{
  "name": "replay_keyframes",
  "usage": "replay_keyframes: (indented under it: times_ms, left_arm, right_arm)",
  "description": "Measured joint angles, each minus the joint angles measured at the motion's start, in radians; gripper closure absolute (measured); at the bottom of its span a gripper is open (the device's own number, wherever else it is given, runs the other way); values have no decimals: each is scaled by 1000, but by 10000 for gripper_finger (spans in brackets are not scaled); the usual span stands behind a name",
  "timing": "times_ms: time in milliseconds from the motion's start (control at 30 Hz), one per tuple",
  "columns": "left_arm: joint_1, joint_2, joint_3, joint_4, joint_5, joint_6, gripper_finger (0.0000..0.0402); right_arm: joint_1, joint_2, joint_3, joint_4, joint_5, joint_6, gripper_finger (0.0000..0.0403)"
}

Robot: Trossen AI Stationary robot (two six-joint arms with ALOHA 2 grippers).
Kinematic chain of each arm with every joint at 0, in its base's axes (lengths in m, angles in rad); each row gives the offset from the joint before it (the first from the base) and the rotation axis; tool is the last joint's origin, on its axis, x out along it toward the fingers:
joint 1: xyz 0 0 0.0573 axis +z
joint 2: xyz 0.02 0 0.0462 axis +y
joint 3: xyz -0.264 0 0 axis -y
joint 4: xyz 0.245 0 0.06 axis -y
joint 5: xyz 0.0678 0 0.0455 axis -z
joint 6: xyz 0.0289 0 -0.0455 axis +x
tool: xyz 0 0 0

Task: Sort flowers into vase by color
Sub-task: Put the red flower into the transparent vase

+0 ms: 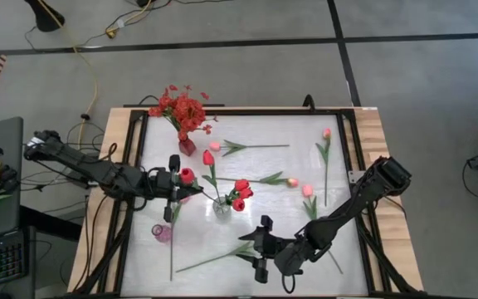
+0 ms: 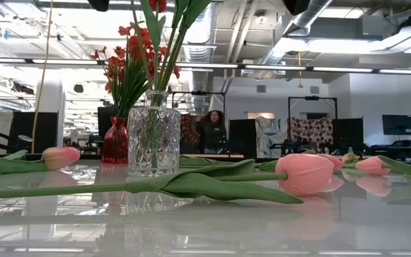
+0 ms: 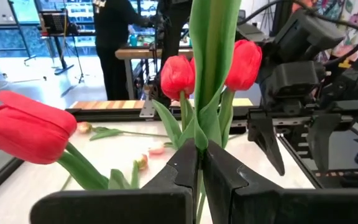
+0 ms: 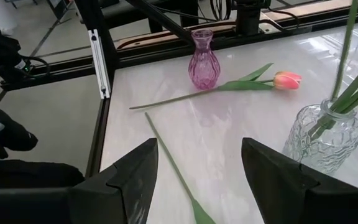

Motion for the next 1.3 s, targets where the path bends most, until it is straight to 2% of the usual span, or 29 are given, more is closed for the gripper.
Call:
replay_keyframes:
  times_ms: [333,967,1300]
  left_arm:
    - [5,6,0,34,0,18,400]
    - [63,127,1,33,34,-2,400]
    - [69,238,1,59,50,-3,400]
  right_arm:
    - [0,0,0,-2,-2,0,145]
    - [0,0,0,-7,-2,1,145]
    - [0,0,1,-22,-2,3,145]
